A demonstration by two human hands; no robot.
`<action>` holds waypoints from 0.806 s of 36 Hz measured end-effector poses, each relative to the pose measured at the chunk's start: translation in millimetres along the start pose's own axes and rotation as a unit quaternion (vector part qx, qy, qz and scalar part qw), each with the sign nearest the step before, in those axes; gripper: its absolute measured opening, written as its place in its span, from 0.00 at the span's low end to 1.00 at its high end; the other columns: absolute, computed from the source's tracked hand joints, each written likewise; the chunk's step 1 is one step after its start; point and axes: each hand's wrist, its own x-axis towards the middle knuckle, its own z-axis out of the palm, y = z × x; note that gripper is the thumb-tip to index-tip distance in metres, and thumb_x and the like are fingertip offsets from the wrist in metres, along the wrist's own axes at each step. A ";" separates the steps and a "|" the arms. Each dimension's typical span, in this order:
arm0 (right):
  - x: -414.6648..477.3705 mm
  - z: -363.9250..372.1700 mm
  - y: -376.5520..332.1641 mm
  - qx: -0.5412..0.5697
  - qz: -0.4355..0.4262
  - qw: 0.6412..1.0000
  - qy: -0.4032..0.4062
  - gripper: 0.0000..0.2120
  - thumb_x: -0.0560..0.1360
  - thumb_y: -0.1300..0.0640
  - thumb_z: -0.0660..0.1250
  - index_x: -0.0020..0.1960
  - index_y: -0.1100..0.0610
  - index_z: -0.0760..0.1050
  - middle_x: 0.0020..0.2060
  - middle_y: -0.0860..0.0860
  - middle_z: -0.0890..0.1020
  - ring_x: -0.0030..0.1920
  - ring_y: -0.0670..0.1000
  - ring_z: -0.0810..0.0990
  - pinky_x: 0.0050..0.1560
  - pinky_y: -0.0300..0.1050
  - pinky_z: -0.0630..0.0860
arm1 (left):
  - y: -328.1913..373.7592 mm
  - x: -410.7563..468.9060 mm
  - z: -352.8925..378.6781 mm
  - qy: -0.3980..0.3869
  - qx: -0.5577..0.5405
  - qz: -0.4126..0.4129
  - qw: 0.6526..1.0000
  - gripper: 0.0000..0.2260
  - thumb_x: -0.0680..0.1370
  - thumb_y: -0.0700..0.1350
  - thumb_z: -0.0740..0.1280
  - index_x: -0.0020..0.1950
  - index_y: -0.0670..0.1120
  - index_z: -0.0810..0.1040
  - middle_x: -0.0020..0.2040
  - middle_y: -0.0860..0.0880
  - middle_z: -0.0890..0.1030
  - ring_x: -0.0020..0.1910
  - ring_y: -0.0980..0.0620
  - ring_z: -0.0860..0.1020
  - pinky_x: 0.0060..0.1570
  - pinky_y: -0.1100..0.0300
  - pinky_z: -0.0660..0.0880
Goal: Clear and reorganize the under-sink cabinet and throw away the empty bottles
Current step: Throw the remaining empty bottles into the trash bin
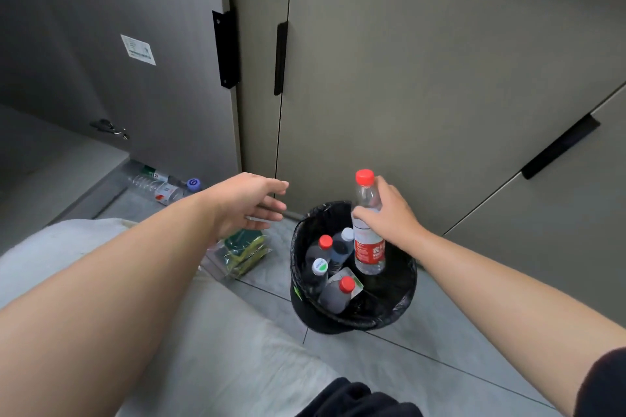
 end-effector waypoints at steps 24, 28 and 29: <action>-36.2 82.1 64.1 -0.263 0.094 0.892 -0.355 0.22 0.68 0.46 0.72 0.58 0.52 0.76 0.56 0.51 0.81 0.53 0.54 0.79 0.51 0.44 0.75 | -2.5 -1.3 -1.2 0.016 0.025 -0.015 0.999 0.14 0.82 0.49 0.66 0.63 0.43 0.77 0.57 0.40 0.84 0.48 0.46 0.84 0.52 0.51 0.79; -25.7 72.6 36.2 -0.292 0.069 0.881 -0.366 0.21 0.70 0.42 0.70 0.56 0.56 0.81 0.53 0.54 0.84 0.54 0.56 0.82 0.53 0.47 0.78 | -6.9 4.2 -8.7 0.047 0.036 -0.001 0.998 0.10 0.82 0.48 0.66 0.59 0.44 0.79 0.54 0.42 0.85 0.49 0.46 0.85 0.54 0.50 0.80; -20.7 68.6 25.7 -0.298 0.050 0.883 -0.359 0.20 0.71 0.42 0.69 0.55 0.56 0.82 0.52 0.54 0.84 0.53 0.56 0.82 0.54 0.48 0.78 | -7.8 4.9 -11.5 0.057 0.041 0.003 0.998 0.09 0.82 0.48 0.66 0.58 0.45 0.79 0.53 0.43 0.85 0.49 0.46 0.85 0.55 0.49 0.80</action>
